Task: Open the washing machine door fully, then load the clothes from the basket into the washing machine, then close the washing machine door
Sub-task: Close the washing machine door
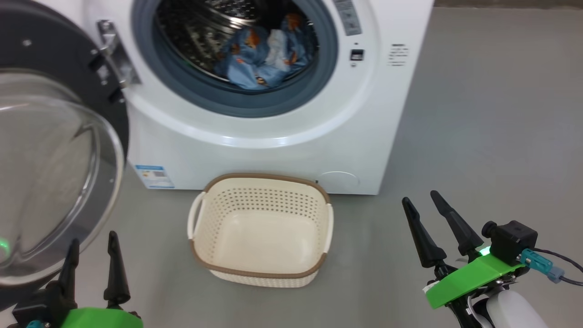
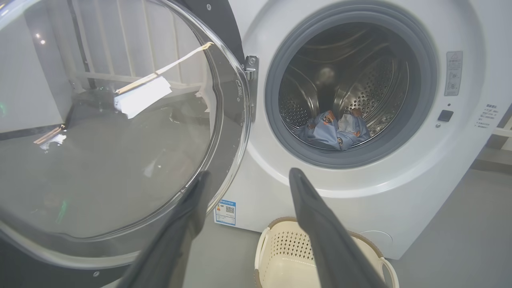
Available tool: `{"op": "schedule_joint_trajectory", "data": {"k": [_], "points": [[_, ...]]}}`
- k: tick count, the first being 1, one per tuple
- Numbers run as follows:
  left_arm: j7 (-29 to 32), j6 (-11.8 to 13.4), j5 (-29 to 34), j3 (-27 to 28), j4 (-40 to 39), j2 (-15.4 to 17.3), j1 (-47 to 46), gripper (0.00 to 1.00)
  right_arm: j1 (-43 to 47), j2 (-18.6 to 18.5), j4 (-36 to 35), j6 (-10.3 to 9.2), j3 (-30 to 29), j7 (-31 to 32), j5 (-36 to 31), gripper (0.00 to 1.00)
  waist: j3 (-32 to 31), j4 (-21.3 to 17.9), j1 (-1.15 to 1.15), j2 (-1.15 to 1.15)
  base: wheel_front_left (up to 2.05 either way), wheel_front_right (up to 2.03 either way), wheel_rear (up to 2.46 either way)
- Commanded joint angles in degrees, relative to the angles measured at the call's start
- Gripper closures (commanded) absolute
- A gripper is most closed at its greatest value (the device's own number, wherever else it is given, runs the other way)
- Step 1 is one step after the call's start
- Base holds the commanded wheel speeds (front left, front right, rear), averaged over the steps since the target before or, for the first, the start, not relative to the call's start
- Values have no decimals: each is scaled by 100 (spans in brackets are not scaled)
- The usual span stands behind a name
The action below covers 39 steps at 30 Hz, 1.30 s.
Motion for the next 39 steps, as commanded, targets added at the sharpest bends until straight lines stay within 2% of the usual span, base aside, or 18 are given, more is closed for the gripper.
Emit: {"op": "schedule_joint_trajectory", "data": {"k": [1, 9, 26, 39], "points": [[-36, 48, 57, 207, -100, 58, -111, 0, -27, -45, -107, 9, 152, -27, 89, 0, -45, 337, 0, 0, 0, 0, 0], [-36, 115, 75, 236, -116, 18, -84, 0, -27, -87, -53, 9, 231, -27, 134, 0, -125, 872, 0, 0, 0, 0, 0], [-36, 127, 55, 312, -113, -29, -44, 0, -5, -121, -30, 9, 295, -27, 175, 0, -170, 1760, 0, 0, 0, 0, 0], [-36, 119, 73, 350, -109, -45, -15, 0, 20, -70, -13, 9, 304, -27, 194, 0, -267, 1999, 0, 0, 0, 0, 0]]}}
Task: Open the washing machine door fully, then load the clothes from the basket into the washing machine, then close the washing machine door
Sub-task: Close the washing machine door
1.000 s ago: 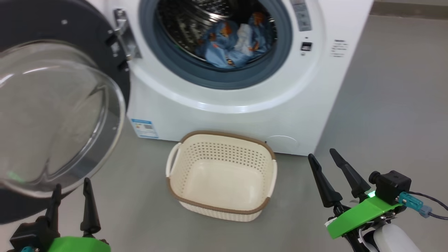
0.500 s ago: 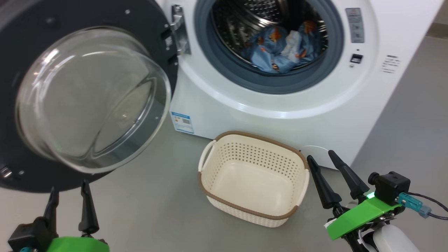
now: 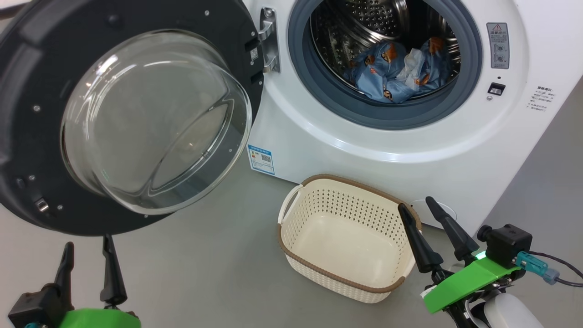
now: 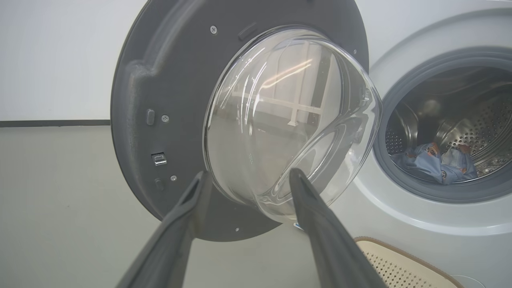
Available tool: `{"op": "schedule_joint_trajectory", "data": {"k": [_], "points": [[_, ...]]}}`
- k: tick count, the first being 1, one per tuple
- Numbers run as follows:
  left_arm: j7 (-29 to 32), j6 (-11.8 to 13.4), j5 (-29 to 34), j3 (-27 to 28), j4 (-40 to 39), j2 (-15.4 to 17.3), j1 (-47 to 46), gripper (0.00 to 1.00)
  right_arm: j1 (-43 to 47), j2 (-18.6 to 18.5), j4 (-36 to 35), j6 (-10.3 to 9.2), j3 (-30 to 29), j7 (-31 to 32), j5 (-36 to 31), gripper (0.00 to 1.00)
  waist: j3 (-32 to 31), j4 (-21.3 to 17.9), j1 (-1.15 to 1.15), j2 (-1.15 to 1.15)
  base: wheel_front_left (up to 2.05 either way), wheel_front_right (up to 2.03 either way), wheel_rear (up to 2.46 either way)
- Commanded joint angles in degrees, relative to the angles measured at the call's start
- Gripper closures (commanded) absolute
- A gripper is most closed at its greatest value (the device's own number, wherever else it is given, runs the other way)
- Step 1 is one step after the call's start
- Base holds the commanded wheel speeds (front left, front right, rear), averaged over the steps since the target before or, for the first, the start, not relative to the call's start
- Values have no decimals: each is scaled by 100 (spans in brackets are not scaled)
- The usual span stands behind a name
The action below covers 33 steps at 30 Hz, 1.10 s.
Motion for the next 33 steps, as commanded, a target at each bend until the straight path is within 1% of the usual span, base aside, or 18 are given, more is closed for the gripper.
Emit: {"op": "schedule_joint_trajectory", "data": {"k": [1, 15, 25, 26, 27, 28, 29, 33], "points": [[-36, 16, 60, 213, -119, 76, -28, 0, 22, 8, -128, 9, 96, -27, 20, 0, -5, 10, 0, 0, 0, 0, 0], [-36, 21, 46, 244, -194, 67, -33, 0, 16, -2, -140, 9, 91, -27, 26, 0, 14, 8, 0, 0, 0, 0, 0], [-36, -21, 46, 282, -235, 64, -70, 0, 22, -8, -136, 9, 100, -27, 33, 0, 9, -34, 0, 0, 0, 0, 0], [-36, -31, 46, 287, -239, 64, -80, 24, 21, -9, -136, 9, 99, -27, 34, 0, 9, -42, 0, 0, 0, 0, 0], [-36, -47, 41, 294, -246, 68, -95, 56, 21, -10, -136, 9, 98, -27, 33, 0, 8, -50, 0, 0, 0, 0, 0], [-36, -61, 38, 301, -260, 78, -112, 83, 22, -11, -135, 9, 98, -27, 33, 0, 7, -59, 0, 0, 0, 0, 0], [-36, -77, 32, 312, -291, 91, -135, 100, 22, -12, -135, 9, 98, -27, 31, 0, 7, -69, 0, 0, 0, 0, 0], [-36, -138, 16, 349, -457, 227, -274, 100, 13, -15, -136, 9, 113, -27, 31, 0, 9, -129, 0, 0, 0, 0, 0]]}}
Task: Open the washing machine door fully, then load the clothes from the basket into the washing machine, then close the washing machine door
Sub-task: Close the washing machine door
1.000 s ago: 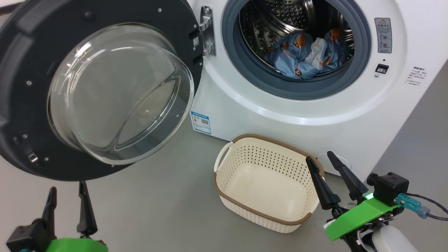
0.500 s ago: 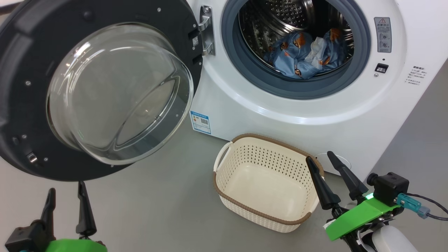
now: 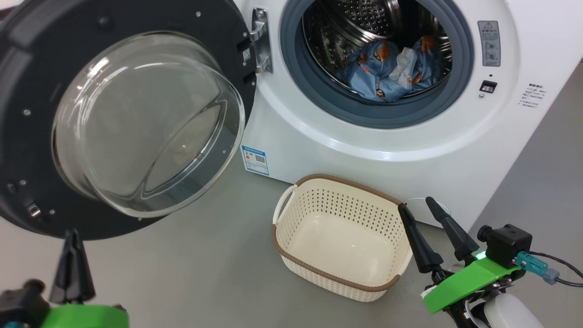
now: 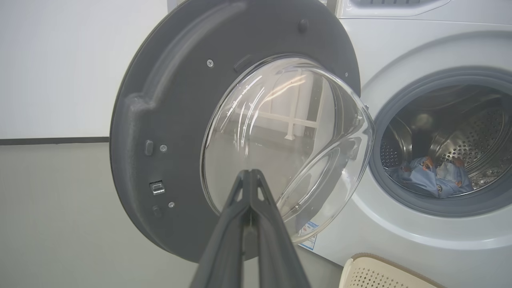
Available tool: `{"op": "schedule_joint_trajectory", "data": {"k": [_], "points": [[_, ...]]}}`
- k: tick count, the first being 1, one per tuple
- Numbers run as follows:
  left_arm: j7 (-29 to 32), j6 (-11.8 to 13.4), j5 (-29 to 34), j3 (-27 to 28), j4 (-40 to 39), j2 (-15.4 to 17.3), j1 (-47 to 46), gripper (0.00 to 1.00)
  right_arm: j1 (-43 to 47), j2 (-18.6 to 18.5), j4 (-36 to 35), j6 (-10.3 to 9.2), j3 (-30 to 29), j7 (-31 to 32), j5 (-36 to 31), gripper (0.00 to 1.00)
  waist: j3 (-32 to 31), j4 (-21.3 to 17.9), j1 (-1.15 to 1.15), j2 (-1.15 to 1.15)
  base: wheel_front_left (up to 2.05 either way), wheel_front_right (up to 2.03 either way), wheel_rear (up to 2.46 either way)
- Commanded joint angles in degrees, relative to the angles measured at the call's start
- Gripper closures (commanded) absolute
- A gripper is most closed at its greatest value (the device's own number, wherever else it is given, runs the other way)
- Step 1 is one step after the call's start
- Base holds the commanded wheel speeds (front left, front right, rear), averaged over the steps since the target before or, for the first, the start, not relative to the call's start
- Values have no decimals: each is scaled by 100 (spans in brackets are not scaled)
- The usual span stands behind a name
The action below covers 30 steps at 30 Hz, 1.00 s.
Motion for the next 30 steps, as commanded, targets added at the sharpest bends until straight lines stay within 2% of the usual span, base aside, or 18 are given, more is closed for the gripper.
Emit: {"op": "schedule_joint_trajectory", "data": {"k": [1, 5, 11, 17, 21, 24, 25, 30], "points": [[-35, -42, -15, 241, -288, 204, -351, 100, 2, -17, -135, 9, 117, -27, 32, 0, 3, -38, 0, 0, 0, 0, 0], [128, -99, -268, 361, -634, 385, -643, 100, -4, -25, -129, 9, 114, -27, 30, 0, 0, -127, 0, 0, 0, 0, 0], [567, -202, -830, 570, -1093, 825, -1173, 100, -39, -56, -129, 9, 150, -27, 21, 0, 37, -346, 0, 0, 0, 0, 0], [865, -246, -1578, 1001, -1096, 1262, -1756, 100, -82, -163, -141, 9, 157, -27, 1, 0, 154, -589, 0, 0, 0, 0, 0], [1133, -266, -2504, 1518, -653, 1493, -2192, 100, -127, -230, -147, 9, 189, -27, -16, 0, 240, -744, 0, 0, 0, 0, 0], [1430, -277, -3275, 1994, -33, 1782, -2527, 100, -165, -269, -152, 9, 219, -27, -24, 0, 304, -865, 0, 0, 0, 0, 0], [1430, -277, -3275, 1994, -33, 1782, -2527, 100, -165, -269, -152, 9, 219, -27, -24, 0, 304, -865, 0, 0, 0, 0, 0], [1647, -291, -4065, 2552, 1085, 2306, -3032, 100, -237, -346, -159, 9, 268, -27, -23, 0, 423, -1023, 0, 0, 0, 0, 0]]}}
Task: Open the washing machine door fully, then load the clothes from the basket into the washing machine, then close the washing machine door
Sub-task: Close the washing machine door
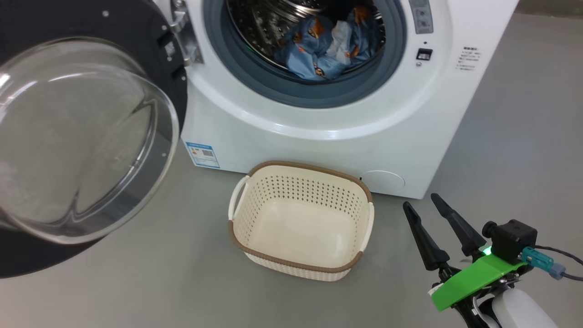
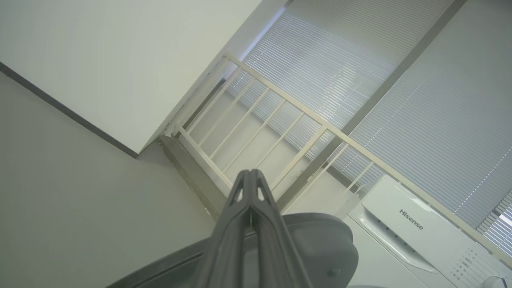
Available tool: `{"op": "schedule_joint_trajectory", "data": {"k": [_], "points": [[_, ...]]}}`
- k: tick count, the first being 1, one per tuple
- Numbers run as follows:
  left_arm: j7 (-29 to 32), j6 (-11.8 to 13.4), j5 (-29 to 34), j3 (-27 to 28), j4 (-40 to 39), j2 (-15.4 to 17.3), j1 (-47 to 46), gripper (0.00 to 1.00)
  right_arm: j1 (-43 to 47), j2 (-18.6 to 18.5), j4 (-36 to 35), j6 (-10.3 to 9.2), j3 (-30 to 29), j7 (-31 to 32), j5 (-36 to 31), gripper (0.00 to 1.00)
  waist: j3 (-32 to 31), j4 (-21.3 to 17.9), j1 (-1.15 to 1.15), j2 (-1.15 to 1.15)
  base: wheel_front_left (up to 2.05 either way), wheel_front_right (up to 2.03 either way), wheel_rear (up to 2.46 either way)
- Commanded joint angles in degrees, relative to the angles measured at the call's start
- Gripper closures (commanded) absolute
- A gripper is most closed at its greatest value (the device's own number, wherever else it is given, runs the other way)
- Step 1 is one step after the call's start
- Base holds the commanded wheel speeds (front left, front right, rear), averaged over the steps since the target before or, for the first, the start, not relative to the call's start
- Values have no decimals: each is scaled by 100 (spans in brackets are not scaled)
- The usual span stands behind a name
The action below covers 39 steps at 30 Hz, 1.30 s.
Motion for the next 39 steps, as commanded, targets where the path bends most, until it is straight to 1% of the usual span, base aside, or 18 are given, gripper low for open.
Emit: {"op": "schedule_joint_trajectory", "data": {"k": [1, 5, 7, 10, 14, 19, 24, 28, 34, 38, 39], "points": [[55, -41, -102, 210, 87, 420, -222, 100, -183, -70, -147, 9, 142, -27, -22, 0, 95, -109, 0, 0, 0, 0, 0], [236, -44, -430, 453, 1081, 738, -485, 100, -230, -112, -141, 9, 168, -27, -27, 0, 161, -207, 0, 0, 0, 0, 0], [276, -45, -468, 508, 1515, 922, -546, 100, -253, -126, -137, 9, 193, -27, -30, 0, 182, -269, 0, 0, 0, 0, 0], [323, -49, -619, 603, 2080, 1083, -687, 100, -243, -159, -122, 9, 178, -27, -22, 0, 181, -321, 0, 0, 0, 0, 0], [448, -52, -764, 637, 2722, 1247, -836, 100, -234, -198, -120, 9, 188, -27, -13, 0, 199, -378, 0, 0, 0, 0, 0], [634, -55, -861, 615, 3274, 1452, -960, 100, -282, -221, -134, 9, 232, -27, -12, 0, 258, -474, 0, 0, 0, 0, 0], [763, -56, -965, 626, 3648, 1604, -1112, 100, -270, -233, -149, 9, 173, -27, -25, 0, 326, -527, 0, 0, 0, 0, 0], [1018, -57, -1022, 551, 3864, 1686, -1163, 100, -255, -200, -142, 9, 122, -27, -41, 0, 319, -543, 0, 0, 0, 0, 0], [1771, -57, -1202, 342, 3846, 1689, -1036, 100, -218, -133, -114, 9, 70, -27, -54, 0, 233, -522, 0, 0, 0, 0, 0], [2465, -58, -1346, 182, 3785, 1631, -869, 100, -157, -89, -107, 9, 38, -27, -39, 0, 143, -450, 0, 0, 0, 0, 0], [2465, -58, -1346, 182, 3785, 1631, -869, 100, -157, -89, -107, 9, 38, -27, -39, 0, 143, -450, 0, 0, 0, 0, 0]]}}
